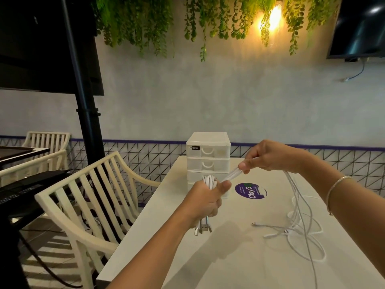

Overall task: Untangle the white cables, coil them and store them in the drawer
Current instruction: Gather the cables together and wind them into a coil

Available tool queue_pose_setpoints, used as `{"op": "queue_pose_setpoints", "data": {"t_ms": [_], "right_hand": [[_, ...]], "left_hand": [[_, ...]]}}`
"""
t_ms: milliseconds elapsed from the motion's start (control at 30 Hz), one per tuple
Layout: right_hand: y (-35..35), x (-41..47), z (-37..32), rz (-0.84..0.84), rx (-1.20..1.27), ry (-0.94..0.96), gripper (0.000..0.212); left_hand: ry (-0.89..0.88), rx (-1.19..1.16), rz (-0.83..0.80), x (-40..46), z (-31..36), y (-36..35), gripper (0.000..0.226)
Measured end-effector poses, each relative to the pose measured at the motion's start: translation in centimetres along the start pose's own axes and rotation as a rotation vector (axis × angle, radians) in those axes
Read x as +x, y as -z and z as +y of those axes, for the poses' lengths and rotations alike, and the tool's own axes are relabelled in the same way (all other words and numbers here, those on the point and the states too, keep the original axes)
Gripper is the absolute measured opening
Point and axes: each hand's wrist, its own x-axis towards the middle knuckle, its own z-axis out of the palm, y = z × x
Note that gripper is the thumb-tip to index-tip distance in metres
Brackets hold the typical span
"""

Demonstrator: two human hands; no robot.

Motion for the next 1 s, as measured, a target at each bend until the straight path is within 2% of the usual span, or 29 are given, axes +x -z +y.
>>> {"op": "queue_pose_setpoints", "data": {"t_ms": [133,267,367,533,767,867,1000], "right_hand": [[-0.2,0.9,0.3,0.064,-0.020,-0.002,0.010],[-0.4,1.6,-0.5,0.066,-0.028,0.029,0.010],[-0.8,2.1,-1.5,0.061,0.002,0.110,0.008],[-1.2,2.3,-2.6,0.063,0.056,0.176,0.012],[-1.8,2.8,-2.7,0.071,0.064,0.165,0.011],[-2.6,2.9,-2.4,0.091,0.153,0.171,0.014],[-2.9,2.8,-2.8,0.099,0.278,0.208,0.015]], "left_hand": [[-0.014,0.101,-0.114,-0.3,0.3,-0.6,0.035],[0.041,0.166,-0.244,-0.4,0.9,-0.6,0.021],[0.073,0.193,-0.310,-0.4,0.9,-0.7,0.024],[0.068,0.205,-0.333,-0.3,0.6,-0.8,0.021],[0.059,-0.034,-0.362,-0.3,0.2,-0.8,0.052],[0.019,-0.145,-0.408,-0.3,0.3,-0.3,0.053],[0.058,-0.227,-0.439,-0.2,0.2,-0.3,0.057]]}}
